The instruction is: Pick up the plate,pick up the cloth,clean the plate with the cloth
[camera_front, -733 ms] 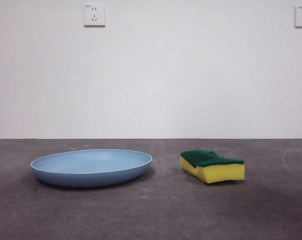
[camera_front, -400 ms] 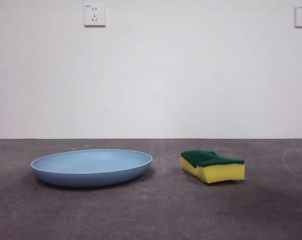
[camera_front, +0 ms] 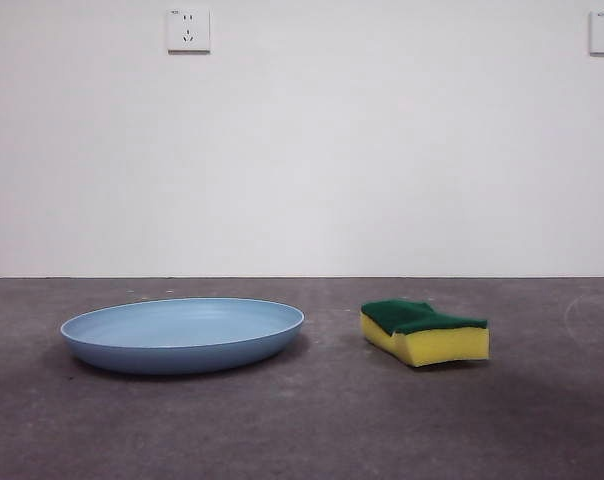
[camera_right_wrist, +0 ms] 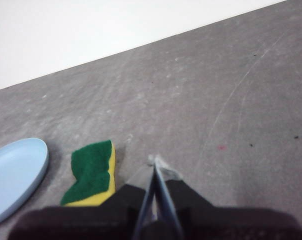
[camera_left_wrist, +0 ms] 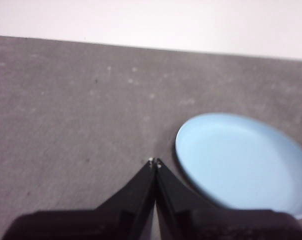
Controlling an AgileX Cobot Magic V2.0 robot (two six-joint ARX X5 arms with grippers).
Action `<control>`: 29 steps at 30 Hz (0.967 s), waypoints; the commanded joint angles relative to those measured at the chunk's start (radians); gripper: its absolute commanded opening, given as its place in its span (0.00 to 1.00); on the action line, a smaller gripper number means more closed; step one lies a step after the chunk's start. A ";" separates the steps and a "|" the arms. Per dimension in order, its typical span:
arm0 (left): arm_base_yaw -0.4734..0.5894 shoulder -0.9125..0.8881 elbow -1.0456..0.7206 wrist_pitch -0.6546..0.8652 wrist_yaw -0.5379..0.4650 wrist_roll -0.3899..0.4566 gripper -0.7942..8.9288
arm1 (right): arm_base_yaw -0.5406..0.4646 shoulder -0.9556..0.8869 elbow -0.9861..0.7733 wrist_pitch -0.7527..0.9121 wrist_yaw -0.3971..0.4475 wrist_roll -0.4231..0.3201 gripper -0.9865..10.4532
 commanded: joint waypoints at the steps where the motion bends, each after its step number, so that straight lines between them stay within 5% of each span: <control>1: 0.003 0.029 0.041 0.007 0.005 -0.066 0.07 | 0.000 0.076 0.060 0.002 -0.002 0.010 0.08; 13: 0.003 0.375 0.302 -0.008 0.135 -0.056 0.07 | 0.000 0.530 0.410 -0.055 -0.249 -0.037 0.08; 24: 0.003 0.786 0.625 -0.303 0.287 0.048 0.08 | 0.000 0.843 0.716 -0.440 -0.315 -0.243 0.09; 29: 0.002 0.869 0.672 -0.322 0.290 0.043 0.11 | 0.000 0.868 0.738 -0.451 -0.314 -0.243 0.31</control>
